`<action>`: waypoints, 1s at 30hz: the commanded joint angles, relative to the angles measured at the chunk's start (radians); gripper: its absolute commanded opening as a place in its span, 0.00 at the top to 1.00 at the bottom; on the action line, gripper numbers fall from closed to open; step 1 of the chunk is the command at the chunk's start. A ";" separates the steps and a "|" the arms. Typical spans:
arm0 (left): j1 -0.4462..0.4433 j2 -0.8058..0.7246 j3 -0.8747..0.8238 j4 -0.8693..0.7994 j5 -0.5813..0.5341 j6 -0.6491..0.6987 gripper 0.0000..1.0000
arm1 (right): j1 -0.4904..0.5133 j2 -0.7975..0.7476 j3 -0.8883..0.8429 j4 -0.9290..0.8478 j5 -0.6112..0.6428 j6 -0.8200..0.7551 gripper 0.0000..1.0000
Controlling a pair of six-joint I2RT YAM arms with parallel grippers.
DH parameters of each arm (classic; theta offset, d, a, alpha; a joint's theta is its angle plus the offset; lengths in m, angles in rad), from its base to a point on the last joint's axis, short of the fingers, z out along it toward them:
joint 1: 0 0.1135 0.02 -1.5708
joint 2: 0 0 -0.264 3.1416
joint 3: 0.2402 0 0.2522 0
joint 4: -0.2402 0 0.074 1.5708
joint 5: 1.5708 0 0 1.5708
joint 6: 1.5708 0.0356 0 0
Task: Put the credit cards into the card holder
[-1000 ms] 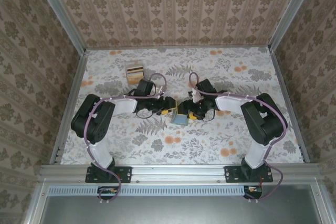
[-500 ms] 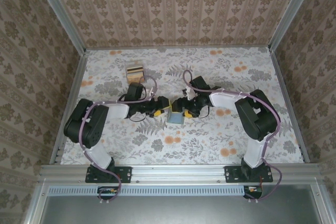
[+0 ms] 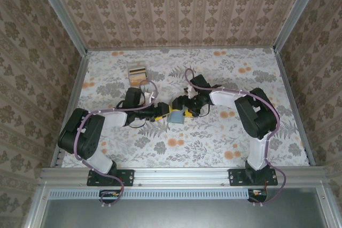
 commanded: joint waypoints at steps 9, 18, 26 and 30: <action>0.000 0.011 0.037 -0.133 -0.059 0.143 0.33 | 0.014 0.061 0.047 0.005 -0.025 0.078 0.20; 0.004 0.043 0.102 -0.206 -0.080 0.177 0.71 | 0.015 0.045 0.049 -0.048 0.014 0.043 0.21; 0.044 0.034 0.100 -0.220 -0.104 0.168 0.95 | 0.015 0.030 0.039 -0.069 0.048 0.032 0.21; 0.052 0.029 0.111 -0.251 -0.111 0.198 1.00 | 0.011 0.030 0.047 -0.069 0.063 0.034 0.21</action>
